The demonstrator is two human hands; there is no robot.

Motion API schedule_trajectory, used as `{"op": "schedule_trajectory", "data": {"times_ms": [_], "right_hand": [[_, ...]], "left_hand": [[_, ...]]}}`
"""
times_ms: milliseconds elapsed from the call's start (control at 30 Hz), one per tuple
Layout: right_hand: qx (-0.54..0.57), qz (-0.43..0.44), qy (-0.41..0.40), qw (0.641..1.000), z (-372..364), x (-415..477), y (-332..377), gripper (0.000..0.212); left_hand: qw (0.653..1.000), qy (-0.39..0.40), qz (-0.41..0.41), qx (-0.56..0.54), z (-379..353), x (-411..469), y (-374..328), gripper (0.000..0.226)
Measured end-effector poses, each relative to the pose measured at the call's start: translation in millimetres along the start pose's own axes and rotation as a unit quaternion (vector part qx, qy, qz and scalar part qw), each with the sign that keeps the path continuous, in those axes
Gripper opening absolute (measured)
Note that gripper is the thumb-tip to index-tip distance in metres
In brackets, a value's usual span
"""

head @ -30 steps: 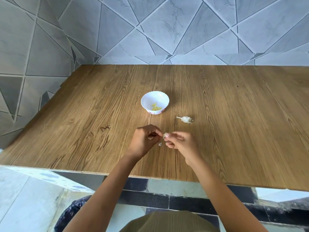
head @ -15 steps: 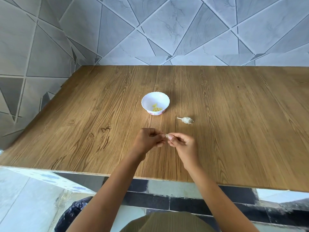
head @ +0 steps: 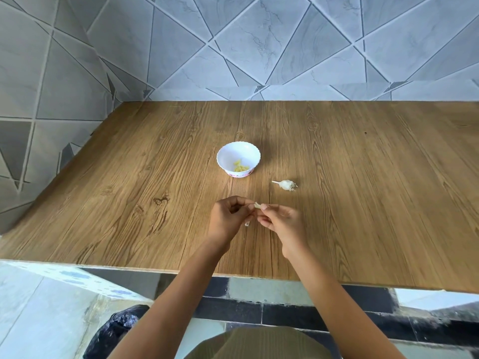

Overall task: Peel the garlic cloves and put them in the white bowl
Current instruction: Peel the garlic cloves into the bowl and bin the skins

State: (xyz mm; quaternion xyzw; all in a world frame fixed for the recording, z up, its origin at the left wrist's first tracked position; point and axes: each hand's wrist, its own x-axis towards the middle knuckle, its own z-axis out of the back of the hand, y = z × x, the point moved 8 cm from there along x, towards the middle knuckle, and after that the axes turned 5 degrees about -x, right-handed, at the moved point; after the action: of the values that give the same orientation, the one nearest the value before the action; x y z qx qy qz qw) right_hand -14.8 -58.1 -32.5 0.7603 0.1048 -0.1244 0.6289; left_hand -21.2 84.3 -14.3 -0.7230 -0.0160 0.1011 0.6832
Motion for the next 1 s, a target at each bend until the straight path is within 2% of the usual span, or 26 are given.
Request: {"op": "schedule_trajectory", "data": {"times_ms": [100,200,400,433,500,567,600,667,767,1000], "right_hand": [[-0.038,0.02,0.011,0.999,1,0,4,0.01],[-0.052,0.042,0.01,0.998,0,-2,6,0.011],[0.006,0.008,0.004,1.0,2,0,0,0.009],[0.016,-0.001,0.006,1.0,3,1,-2,0.008],[0.034,-0.011,0.014,0.999,3,2,-3,0.008],[0.041,-0.015,0.014,0.999,3,2,-3,0.007],[0.041,-0.012,0.012,0.999,3,2,-3,0.007],[0.034,0.005,0.001,0.999,4,1,-1,0.008],[0.006,0.049,-0.014,0.999,6,2,2,0.008],[-0.109,0.136,0.0,0.985,0,1,8,0.012]], "left_hand": [[1.0,0.021,0.014,-0.004,-1,0,0,0.006],[0.995,0.047,0.077,-0.035,-2,2,7,0.008],[0.973,0.041,0.172,-0.15,-4,2,16,0.011],[0.975,0.039,0.168,-0.138,-2,3,16,0.012],[0.994,0.021,0.108,-0.006,7,7,13,0.013],[0.985,-0.006,0.028,0.173,15,10,5,0.013],[0.976,-0.014,0.005,0.219,16,10,1,0.011],[0.98,-0.009,-0.002,0.199,14,7,-5,0.01],[0.991,0.037,-0.009,0.131,3,3,-12,0.008],[0.99,0.037,-0.046,0.13,-1,4,-17,0.006]]}}
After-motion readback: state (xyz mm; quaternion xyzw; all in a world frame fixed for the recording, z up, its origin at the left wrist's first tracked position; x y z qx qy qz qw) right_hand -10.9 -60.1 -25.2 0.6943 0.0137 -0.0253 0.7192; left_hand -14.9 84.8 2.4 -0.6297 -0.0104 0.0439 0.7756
